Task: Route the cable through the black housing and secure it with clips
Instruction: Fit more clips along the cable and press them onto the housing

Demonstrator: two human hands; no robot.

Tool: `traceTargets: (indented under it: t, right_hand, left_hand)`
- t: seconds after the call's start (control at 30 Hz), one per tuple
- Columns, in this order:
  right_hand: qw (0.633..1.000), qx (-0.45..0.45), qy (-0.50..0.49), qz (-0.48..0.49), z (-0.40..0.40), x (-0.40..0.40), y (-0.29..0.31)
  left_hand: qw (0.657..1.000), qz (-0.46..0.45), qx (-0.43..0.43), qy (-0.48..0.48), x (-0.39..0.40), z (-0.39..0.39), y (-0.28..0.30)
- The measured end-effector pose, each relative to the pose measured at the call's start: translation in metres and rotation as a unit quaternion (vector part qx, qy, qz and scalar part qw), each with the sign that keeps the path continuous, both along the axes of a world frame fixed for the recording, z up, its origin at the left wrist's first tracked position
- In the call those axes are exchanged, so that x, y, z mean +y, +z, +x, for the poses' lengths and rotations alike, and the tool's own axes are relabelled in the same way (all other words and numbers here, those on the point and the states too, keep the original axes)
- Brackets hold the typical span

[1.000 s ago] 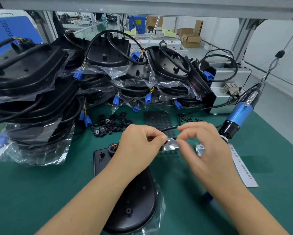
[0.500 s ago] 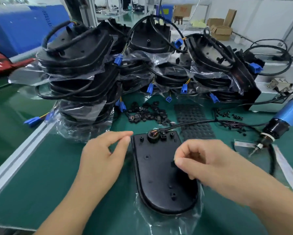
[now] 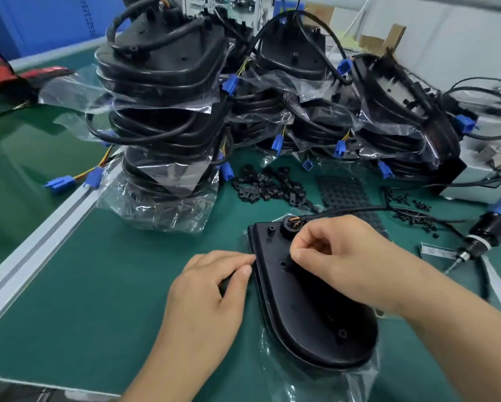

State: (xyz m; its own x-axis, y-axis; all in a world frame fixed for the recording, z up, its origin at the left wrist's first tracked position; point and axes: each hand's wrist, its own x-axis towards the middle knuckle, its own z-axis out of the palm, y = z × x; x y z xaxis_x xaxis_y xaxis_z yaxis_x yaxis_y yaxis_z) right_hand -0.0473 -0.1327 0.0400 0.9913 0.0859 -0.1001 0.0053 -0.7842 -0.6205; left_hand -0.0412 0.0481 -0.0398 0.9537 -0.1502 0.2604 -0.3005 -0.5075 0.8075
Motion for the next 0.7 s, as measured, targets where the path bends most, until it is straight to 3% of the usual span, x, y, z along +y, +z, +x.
traceTargets:
  t: [0.7]
  right_hand:
    - [0.997,-0.001,-0.046,-0.060,0.002,0.007,-0.015]
  left_hand:
    - [1.000,0.001,-0.009,-0.012,0.001,0.001,-0.005]
